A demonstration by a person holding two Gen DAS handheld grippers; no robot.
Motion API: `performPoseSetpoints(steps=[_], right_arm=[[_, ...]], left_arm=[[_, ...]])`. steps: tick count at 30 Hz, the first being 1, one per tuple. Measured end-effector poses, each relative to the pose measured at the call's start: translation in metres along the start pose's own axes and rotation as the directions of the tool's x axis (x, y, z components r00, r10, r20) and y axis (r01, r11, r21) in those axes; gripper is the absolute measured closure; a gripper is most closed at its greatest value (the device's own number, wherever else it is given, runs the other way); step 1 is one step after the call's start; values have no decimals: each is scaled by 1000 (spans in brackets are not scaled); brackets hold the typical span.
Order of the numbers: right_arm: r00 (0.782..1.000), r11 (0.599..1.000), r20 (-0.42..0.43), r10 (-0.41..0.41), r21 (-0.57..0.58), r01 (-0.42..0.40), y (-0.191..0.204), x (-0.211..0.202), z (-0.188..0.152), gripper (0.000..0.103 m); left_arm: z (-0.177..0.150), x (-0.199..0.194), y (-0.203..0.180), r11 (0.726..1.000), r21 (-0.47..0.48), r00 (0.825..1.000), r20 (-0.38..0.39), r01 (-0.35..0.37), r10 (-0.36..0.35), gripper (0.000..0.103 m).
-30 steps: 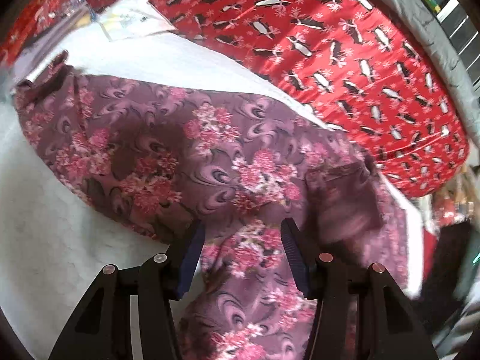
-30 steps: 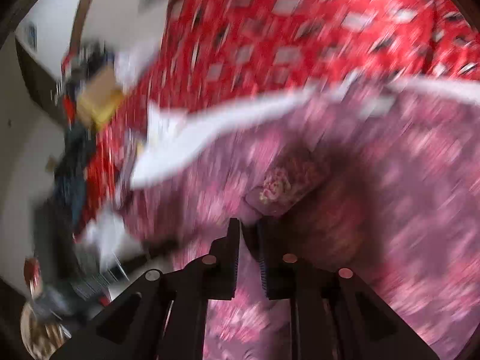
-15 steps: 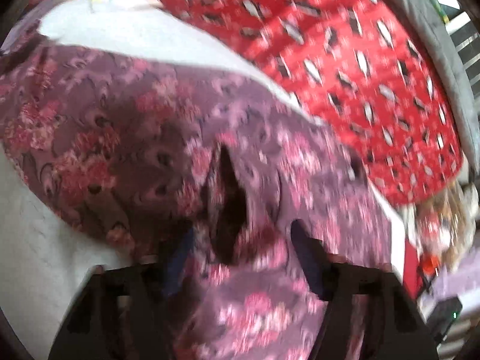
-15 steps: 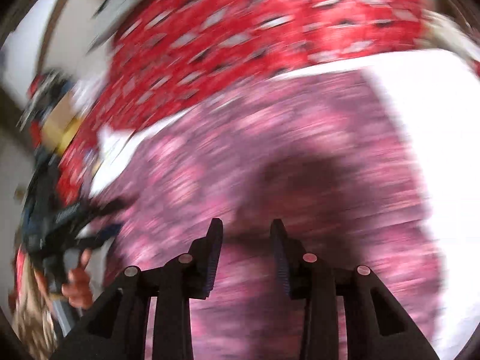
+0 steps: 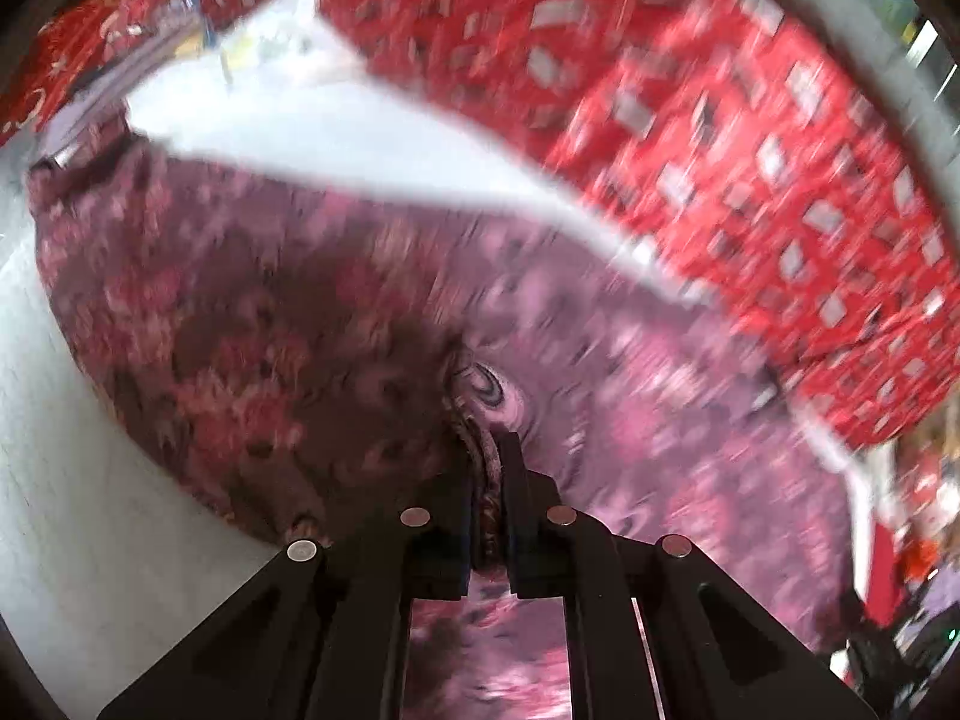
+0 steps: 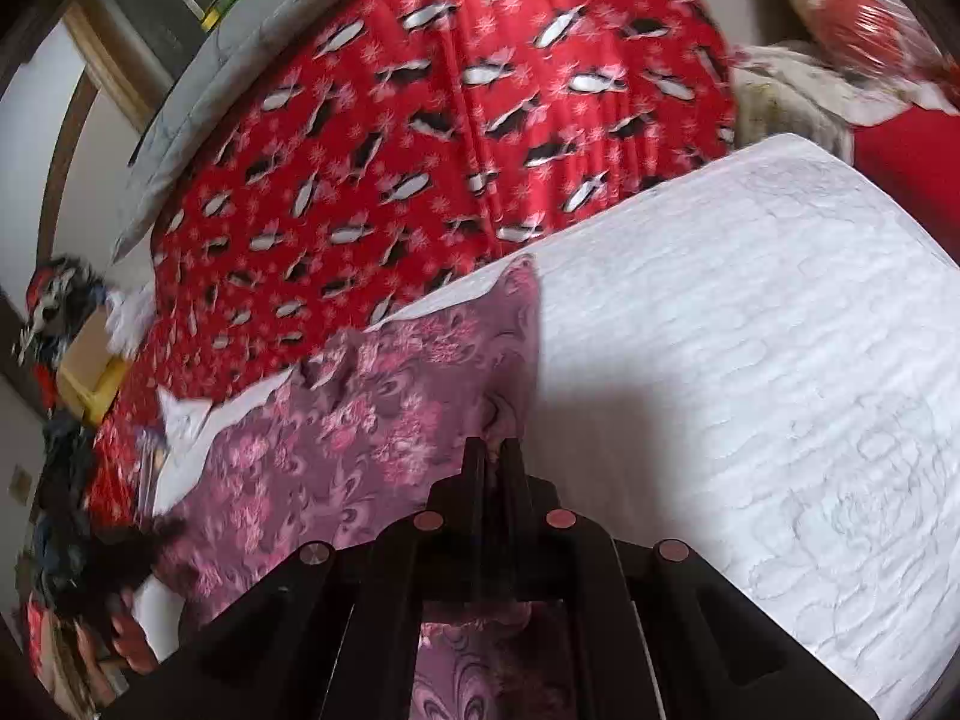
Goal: Fold small clothes
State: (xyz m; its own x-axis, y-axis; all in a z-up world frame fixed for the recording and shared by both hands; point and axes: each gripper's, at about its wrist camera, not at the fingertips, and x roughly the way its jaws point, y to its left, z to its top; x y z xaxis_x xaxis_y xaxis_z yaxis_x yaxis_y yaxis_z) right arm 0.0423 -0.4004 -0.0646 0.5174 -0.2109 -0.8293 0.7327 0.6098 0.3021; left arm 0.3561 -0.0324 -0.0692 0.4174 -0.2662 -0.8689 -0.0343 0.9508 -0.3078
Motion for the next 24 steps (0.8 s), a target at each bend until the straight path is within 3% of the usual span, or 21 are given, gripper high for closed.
performPoseSetpoints(steps=[2,5,6,8,11,14,18,21,23,24], right_arm=[[995,998,-84,-57,7,58,-9,16,-9,95],[995,994,12,-103,32,103,-1,-9,-9,87],[995,997,61,-76,26,75,9,-18,-8,87],[997,1000,80,-12,-6,13,33,-19,-8,80],[996,991,6,87,-99,-86,87,2,-18,76],[980,968,-104,172,-167,-187,147,35,-41,76],[953,937,-202,225,-223,-268,215,78,-72,77],[934,917,-256,248,-247,-312,246,105,-88,76],[941,898,-266,208,-329,-292,258,115,-109,76],[955,880,-212,208,-385,-278,261,113,-117,76]], left_arm=[[1,0,4,1000,-4,1000,-15,21,-21,92],[15,-19,16,993,-71,996,4,92,-92,90],[17,-27,24,990,-93,994,27,107,-105,86],[19,-33,33,985,-117,991,46,128,-123,71],[12,-28,42,985,-131,994,0,109,-110,71],[13,-31,60,970,-195,989,-10,146,-150,72],[23,-50,91,961,-261,996,51,85,-74,72],[33,-60,122,943,-315,994,44,104,-95,72],[50,-73,148,950,-305,997,56,65,-51,72],[57,-83,158,955,-295,997,80,34,-11,72]])
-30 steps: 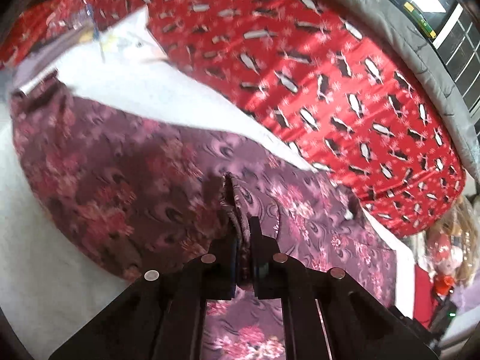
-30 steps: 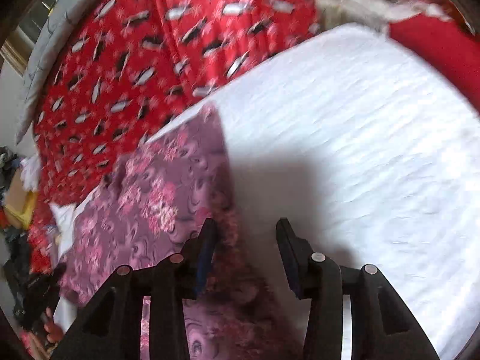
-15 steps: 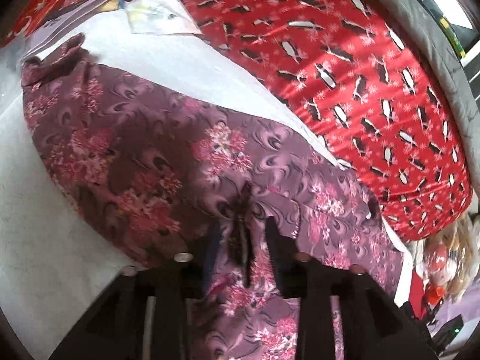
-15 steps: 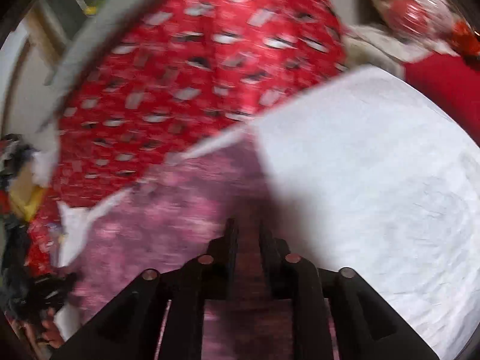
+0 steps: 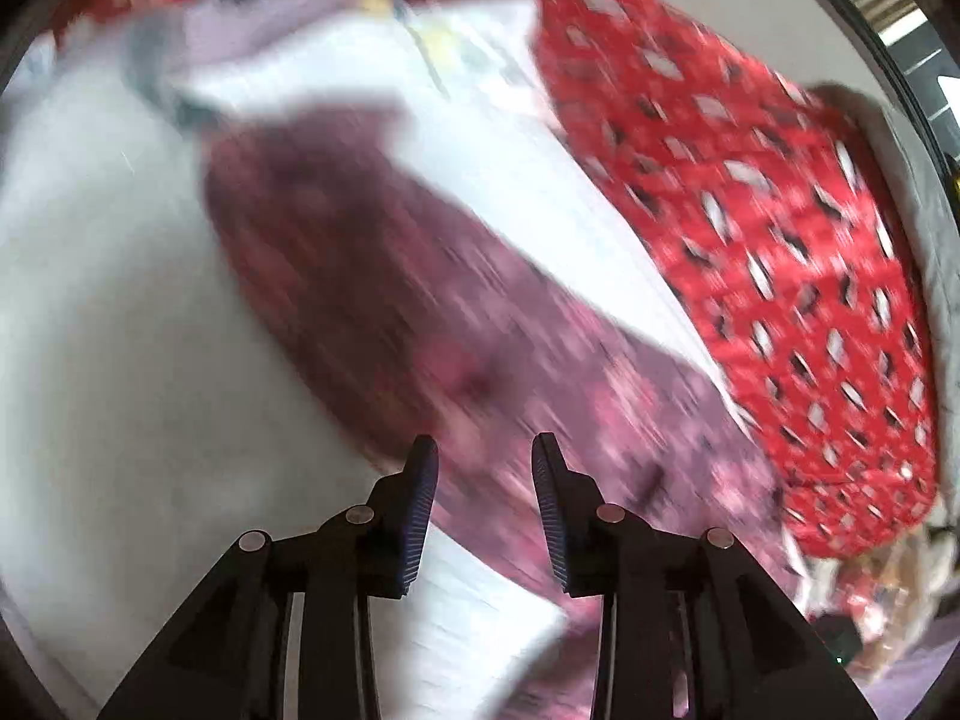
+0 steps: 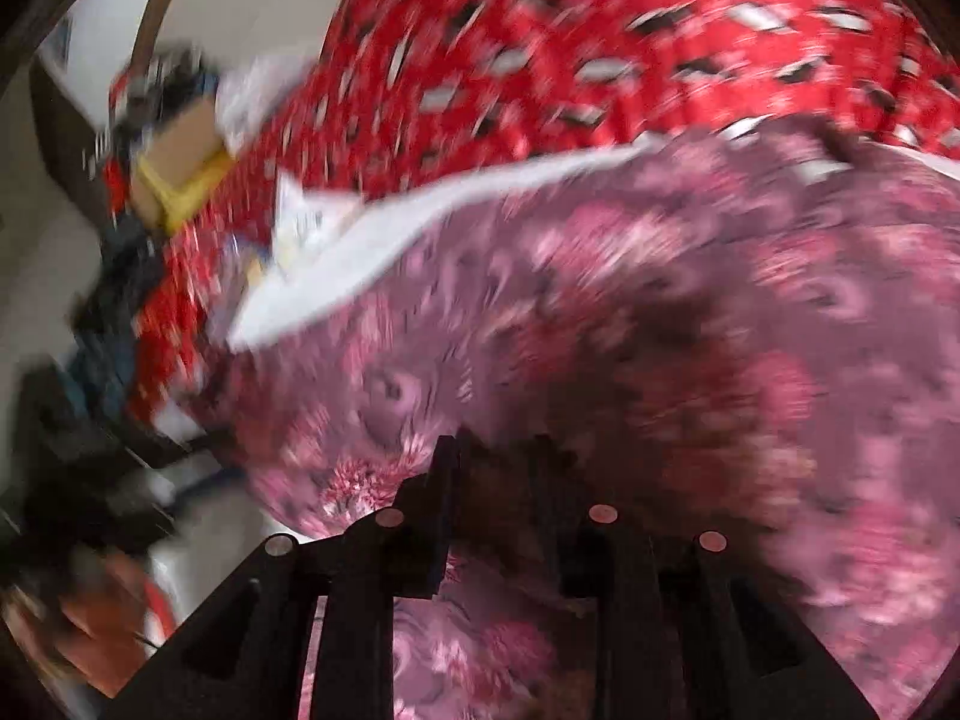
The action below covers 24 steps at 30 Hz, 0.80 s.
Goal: Fold small clothes
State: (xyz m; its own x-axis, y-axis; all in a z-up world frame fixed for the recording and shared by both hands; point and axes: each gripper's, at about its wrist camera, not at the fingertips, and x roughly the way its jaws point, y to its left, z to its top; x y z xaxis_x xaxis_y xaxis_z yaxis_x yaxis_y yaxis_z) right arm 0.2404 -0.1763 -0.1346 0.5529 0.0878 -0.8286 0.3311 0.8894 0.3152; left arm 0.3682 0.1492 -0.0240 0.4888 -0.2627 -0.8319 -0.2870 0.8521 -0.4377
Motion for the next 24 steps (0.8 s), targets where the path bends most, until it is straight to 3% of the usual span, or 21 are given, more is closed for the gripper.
performPoseSetpoints(steps=[3,4,7,9,11,14,15,20,24], right_arm=[[1000,1000,21,-9,-16,9,0,-1,-7,76],[1000,1000,21,-5,-13,5,1,-2,-8,76],[1000,1000,26,-4,-14,5,2,-3,-9,76],[1000,1000,30,-7,-17,8,4,-4,-10,76],[1000,1000,28,-2,-12,2,3,-2,-6,76],[1000,1000,28,4,-5,-4,2,0,-4,76],[1000,1000,29,6,-4,-6,2,0,-5,76],[999,1000,30,18,6,-19,0,-2,-6,76],[999,999,35,37,20,-38,-3,-2,-5,76]], left_arm=[[42,-29,25,991,48,987,110,-126,120,65],[56,-35,33,983,63,978,135,-171,161,58],[82,-41,47,962,133,964,145,-240,221,52],[82,-38,50,942,217,963,145,-256,228,50],[72,-28,52,898,329,955,154,-292,254,42],[62,-1,56,849,406,941,155,-337,299,43],[64,8,56,846,409,939,146,-343,310,43],[97,31,52,886,300,933,182,-353,310,43],[109,55,42,854,343,916,233,-392,327,43]])
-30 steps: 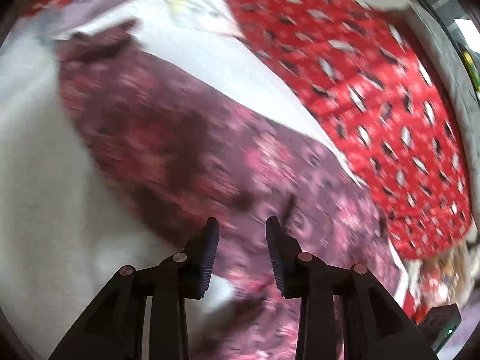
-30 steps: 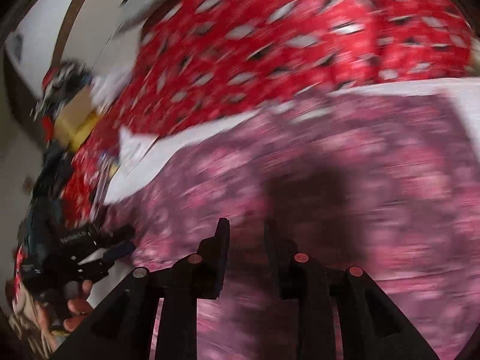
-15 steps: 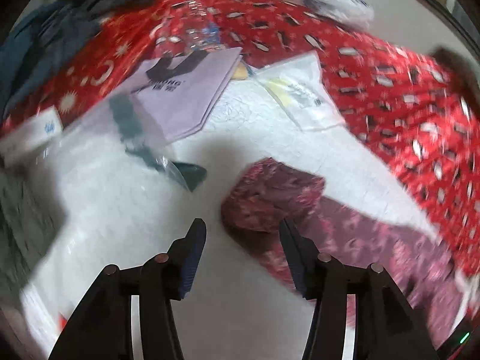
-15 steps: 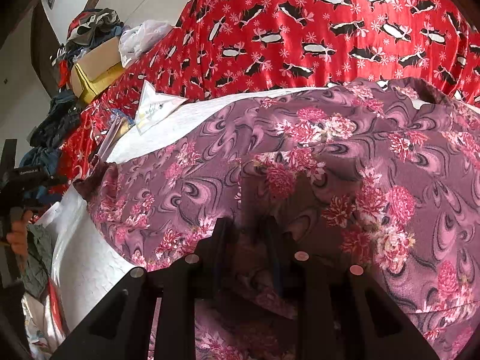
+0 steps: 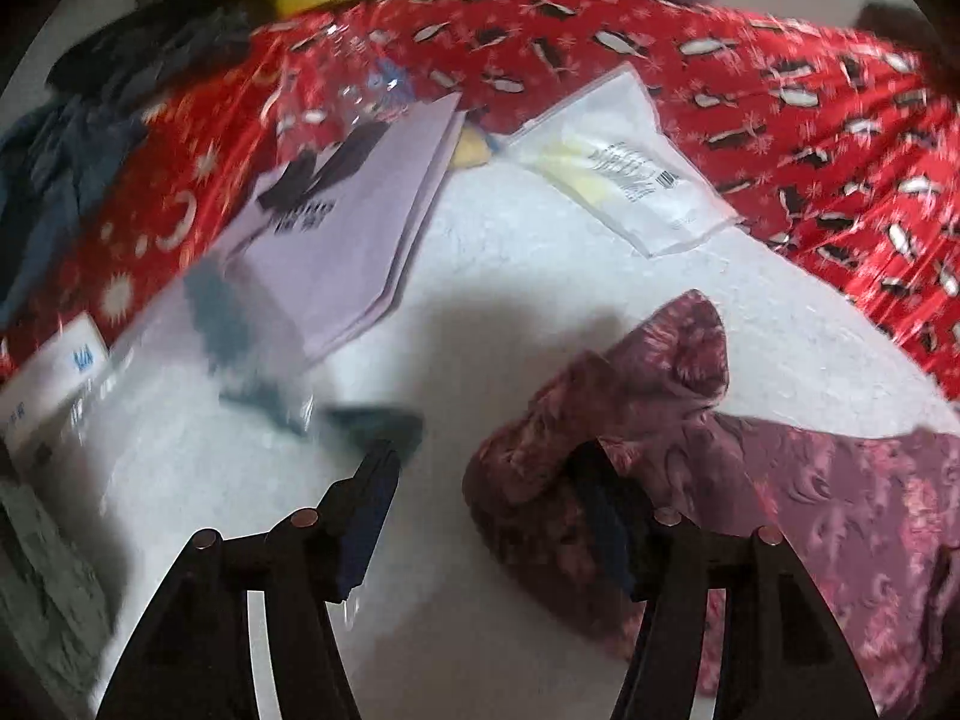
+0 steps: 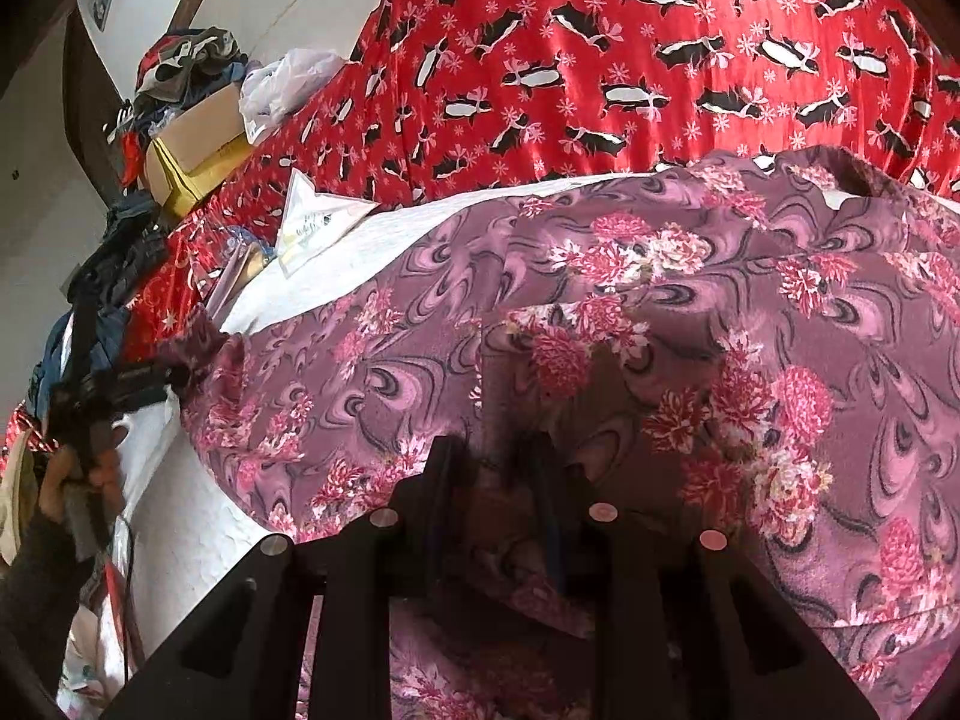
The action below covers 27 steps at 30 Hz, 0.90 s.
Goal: Fold small clothes
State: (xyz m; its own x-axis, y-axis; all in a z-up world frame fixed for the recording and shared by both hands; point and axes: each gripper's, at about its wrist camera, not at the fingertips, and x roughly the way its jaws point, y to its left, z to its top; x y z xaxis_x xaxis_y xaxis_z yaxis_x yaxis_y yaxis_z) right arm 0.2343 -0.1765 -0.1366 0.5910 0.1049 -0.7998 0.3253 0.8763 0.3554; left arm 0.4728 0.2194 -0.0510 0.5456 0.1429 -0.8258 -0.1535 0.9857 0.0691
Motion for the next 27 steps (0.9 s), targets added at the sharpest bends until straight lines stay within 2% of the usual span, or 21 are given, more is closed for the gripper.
performPoseSetpoints(steps=[1,2,3,4,6,8,10,14,18,23,27], right_arm=[[1000,1000,1,4,4,-4,0,0,0,76],[1000,1000,2,9,8,-9,-1,0,0,76],[1000,1000,3,12,10,-12,-2,0,0,76],[1000,1000,4,15,12,-15,-2,0,0,76],[1000,1000,5,19,15,-19,-3,0,0,76],[1000,1000,4,23,20,-23,-3,0,0,76],[1000,999,0,25,26,-25,-3,0,1,76],[999,999,-38,16,39,-15,-1,-4,7,76],[999,996,-44,15,85,-11,-15,-31,5,75],[997,995,-21,-76,59,78,-49,-76,-3,71],[989,985,-4,-147,95,147,-92,-112,-11,71]], left_arm=[[1,5,-3,1000,14,1000,-11,3,-3,52],[2,13,-5,999,15,999,-37,32,-31,80],[2,19,-5,998,2,996,-68,59,-58,91],[2,24,-3,996,-34,991,-102,78,-82,91],[4,24,6,987,-108,987,-91,122,-132,92],[4,13,11,964,-175,973,-80,199,-215,93],[3,0,11,950,-195,964,-61,244,-260,93],[3,-39,-12,935,-177,948,-31,307,-317,93],[0,-80,-47,922,-131,930,-10,364,-369,93],[-17,-137,-106,884,-74,886,-13,462,-464,93],[-39,-181,-170,846,-11,845,-37,533,-533,93]])
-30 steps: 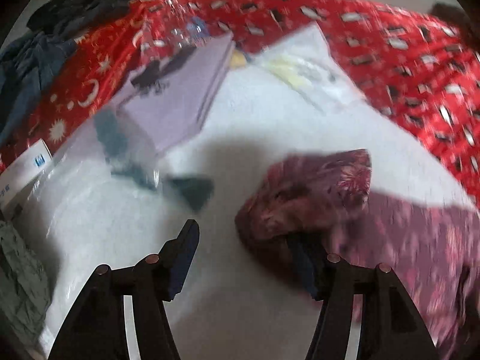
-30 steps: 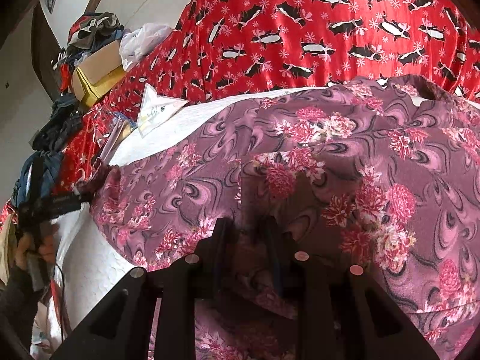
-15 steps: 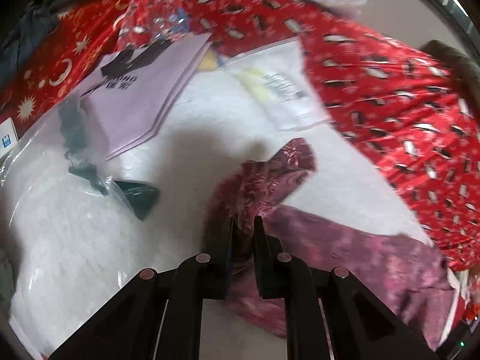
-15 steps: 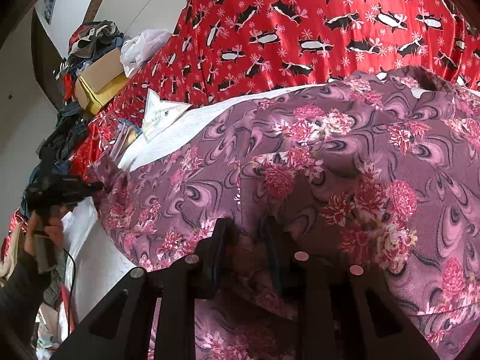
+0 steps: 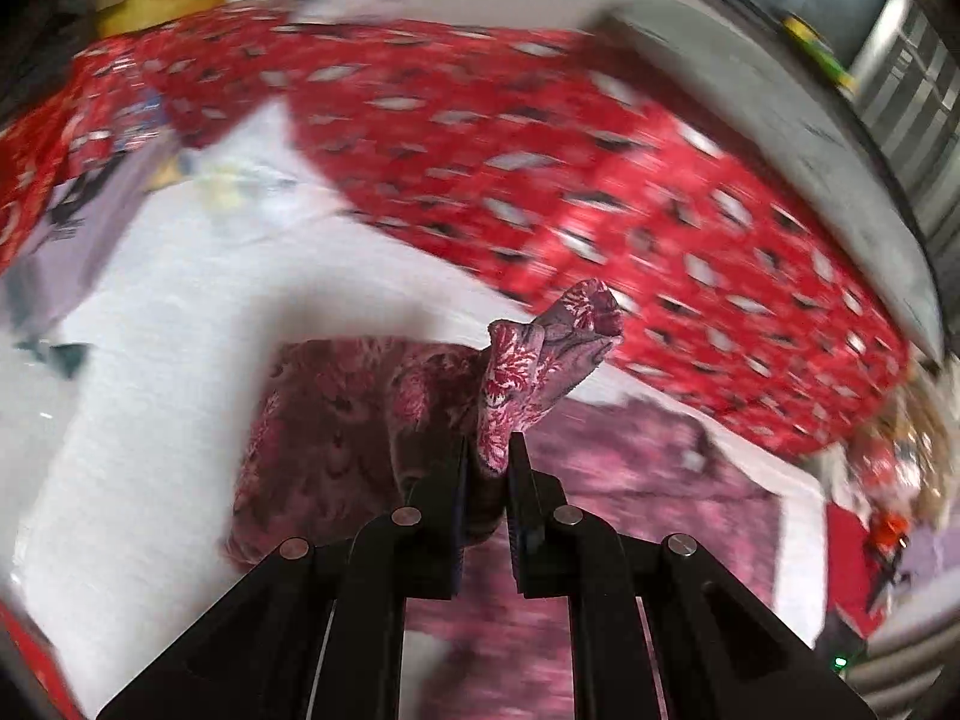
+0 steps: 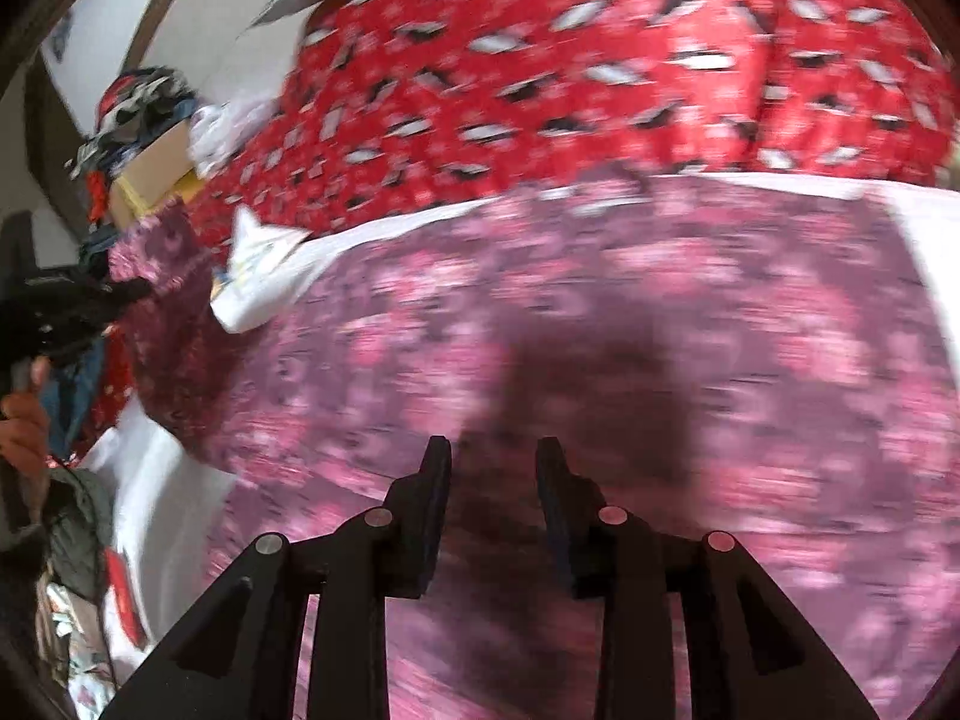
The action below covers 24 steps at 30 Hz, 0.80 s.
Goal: Fold small clothes
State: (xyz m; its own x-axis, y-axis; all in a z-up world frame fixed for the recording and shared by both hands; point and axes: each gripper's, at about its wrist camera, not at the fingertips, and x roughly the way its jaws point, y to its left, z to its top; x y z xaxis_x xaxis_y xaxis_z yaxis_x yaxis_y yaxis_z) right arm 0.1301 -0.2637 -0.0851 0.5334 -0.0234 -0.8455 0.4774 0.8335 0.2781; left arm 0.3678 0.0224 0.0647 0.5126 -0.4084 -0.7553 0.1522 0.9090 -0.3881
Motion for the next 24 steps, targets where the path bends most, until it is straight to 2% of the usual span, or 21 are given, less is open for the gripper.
performPoseSetpoints(steps=[4,7,10,12,13,14,16,18,20,22,24], right_arm=[[999,998,22,-31,64,29,-47,-28,-8,71],[999,995,17,-38,92,36,-71,-40,-19,69],[999,994,-8,-34,104,35,-88,-46,-36,72],[1000,995,-5,-10,101,10,-93,-50,-42,72],[1000,995,-6,-7,98,8,-94,-52,-43,72],[1000,995,-13,-3,98,5,-95,-54,-43,72],[1000,994,-20,2,109,1,-97,-56,-37,69],[1000,989,1,20,149,-20,-100,-61,-29,62],[997,977,33,63,204,-68,-102,-63,-17,58],[993,965,46,108,235,-115,-96,-56,-5,52],[987,954,38,158,252,-162,-84,-42,8,51]], left_arm=[[-28,17,-65,996,52,996,-58,67,-64,93],[-56,46,-105,992,71,987,-132,101,-91,93],[-93,92,-129,993,95,972,-229,69,-45,92],[-115,121,-135,993,116,953,-304,32,5,91],[-126,134,-134,991,136,942,-333,-2,48,90],[-131,139,-134,988,156,940,-335,-15,67,89],[-125,133,-133,985,171,948,-315,6,49,89],[-116,113,-121,989,134,946,-323,60,-13,88],[-111,86,-103,990,87,956,-282,107,-78,80],[-107,60,-72,994,42,970,-227,97,-85,74],[-105,47,-38,998,-12,980,-193,54,-55,73]])
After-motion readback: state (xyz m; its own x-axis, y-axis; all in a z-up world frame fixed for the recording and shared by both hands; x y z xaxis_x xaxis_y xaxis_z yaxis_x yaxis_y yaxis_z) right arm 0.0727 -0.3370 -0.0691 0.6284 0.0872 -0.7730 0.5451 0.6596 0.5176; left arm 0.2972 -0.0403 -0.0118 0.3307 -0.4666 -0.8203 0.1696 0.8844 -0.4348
